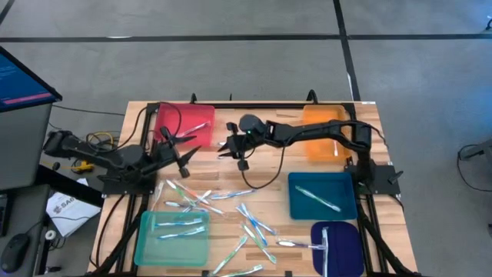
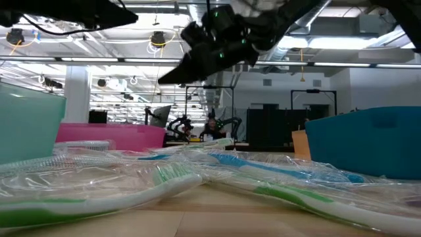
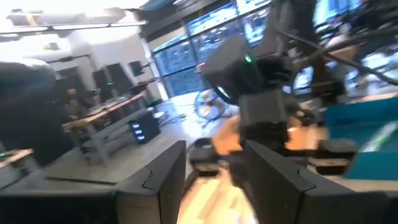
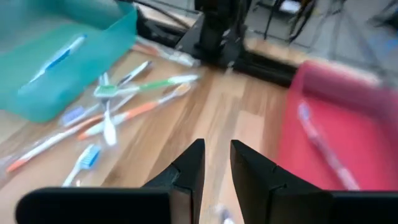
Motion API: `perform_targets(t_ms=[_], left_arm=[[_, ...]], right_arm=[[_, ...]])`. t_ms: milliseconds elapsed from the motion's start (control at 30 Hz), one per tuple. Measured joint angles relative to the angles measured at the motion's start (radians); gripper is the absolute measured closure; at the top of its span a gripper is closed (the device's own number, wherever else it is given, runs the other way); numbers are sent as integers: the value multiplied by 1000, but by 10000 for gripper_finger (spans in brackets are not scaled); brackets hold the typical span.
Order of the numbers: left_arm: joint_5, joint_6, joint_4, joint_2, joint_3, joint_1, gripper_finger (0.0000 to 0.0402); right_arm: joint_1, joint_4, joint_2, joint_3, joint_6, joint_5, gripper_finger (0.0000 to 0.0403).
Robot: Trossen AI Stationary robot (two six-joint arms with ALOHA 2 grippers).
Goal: Pick & Place Toothbrushes
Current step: Put the orange toothbrush into the orange bin
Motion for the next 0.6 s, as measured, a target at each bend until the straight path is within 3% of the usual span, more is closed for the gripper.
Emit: perform_targets(t_ms=[333, 600], left_arm=[[223, -75, 48, 121, 0, 212, 244], [290, -113, 59, 214, 0, 264, 244]], right_arm=[[-4, 16, 31, 8, 9, -23, 332], [-24, -16, 31, 8, 9, -21, 332]])
